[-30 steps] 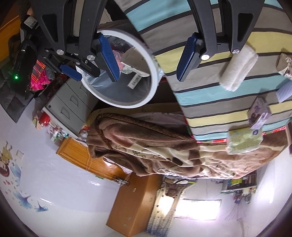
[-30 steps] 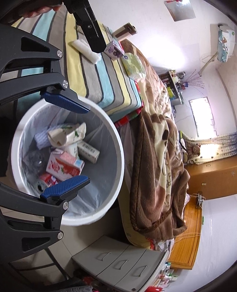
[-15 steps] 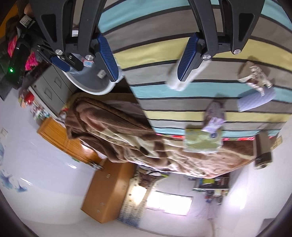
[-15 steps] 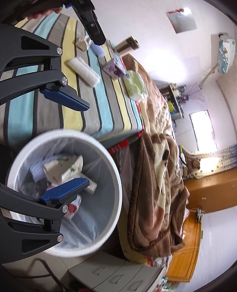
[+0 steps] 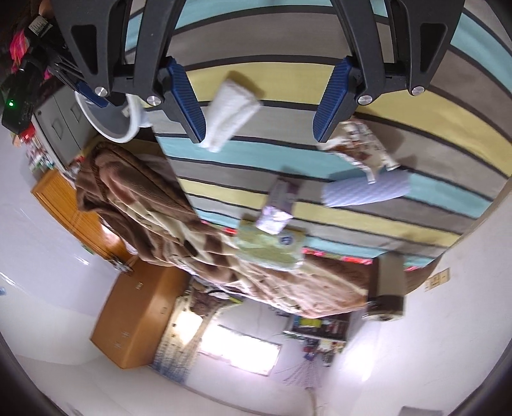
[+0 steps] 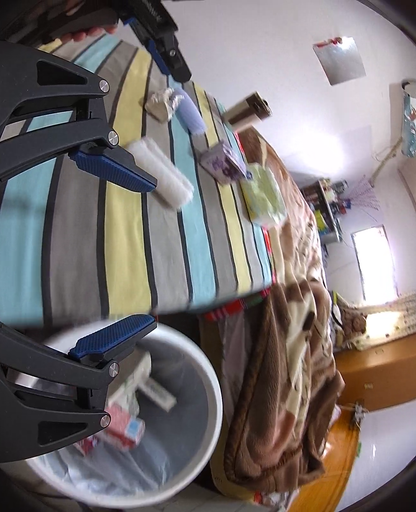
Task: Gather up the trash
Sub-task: 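Move both open grippers back toward the white towel roll and wrapper, then grasp the white towel roll with the right gripper while the left grasps the snack wrapper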
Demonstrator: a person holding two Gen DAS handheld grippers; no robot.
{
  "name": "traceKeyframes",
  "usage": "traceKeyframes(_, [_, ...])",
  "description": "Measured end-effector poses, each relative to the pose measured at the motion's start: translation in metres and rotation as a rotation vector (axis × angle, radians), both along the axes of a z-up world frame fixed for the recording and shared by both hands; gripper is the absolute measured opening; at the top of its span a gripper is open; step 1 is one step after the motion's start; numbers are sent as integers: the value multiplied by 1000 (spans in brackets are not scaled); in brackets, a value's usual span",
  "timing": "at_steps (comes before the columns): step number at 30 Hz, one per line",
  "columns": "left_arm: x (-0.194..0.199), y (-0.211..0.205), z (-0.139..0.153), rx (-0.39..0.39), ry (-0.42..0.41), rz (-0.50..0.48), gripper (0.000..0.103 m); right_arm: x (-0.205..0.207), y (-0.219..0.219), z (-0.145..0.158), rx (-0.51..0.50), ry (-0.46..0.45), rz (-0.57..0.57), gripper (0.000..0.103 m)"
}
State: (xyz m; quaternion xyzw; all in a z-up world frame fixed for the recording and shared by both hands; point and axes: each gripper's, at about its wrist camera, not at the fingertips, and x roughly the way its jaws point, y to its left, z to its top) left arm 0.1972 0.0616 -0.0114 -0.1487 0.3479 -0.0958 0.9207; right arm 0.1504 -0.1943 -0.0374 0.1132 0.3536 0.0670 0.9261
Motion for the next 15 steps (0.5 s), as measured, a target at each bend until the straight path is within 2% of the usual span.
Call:
traceKeyframes(9, [9, 46, -23, -21, 60, 93, 70, 32, 33, -14, 67, 103, 71, 80])
traceKeyframes(15, [19, 63, -31, -43, 81, 127, 70, 53, 56, -23, 52, 148, 86, 80])
